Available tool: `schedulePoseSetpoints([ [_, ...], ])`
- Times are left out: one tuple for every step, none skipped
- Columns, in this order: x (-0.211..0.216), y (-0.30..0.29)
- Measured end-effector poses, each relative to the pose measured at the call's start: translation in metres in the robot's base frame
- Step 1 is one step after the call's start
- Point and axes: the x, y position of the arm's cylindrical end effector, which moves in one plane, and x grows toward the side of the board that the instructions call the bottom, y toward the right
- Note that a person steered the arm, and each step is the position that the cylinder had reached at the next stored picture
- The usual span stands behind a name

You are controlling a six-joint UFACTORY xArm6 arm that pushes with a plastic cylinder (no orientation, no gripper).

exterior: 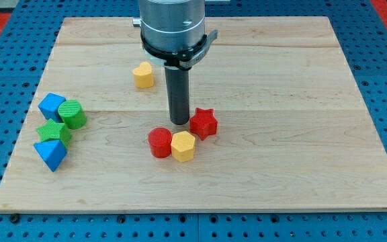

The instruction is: Move red star towards bottom right

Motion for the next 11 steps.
schedulePoseSetpoints([
  [0.0, 0.003],
  [-0.01, 0.004],
  [-0.019, 0.012],
  [-0.022, -0.01],
  [0.002, 0.008],
  [0.005, 0.091],
  [0.009, 0.119],
  [0.011, 0.121],
  [0.011, 0.121],
  [0.012, 0.121],
  [0.012, 0.12],
])
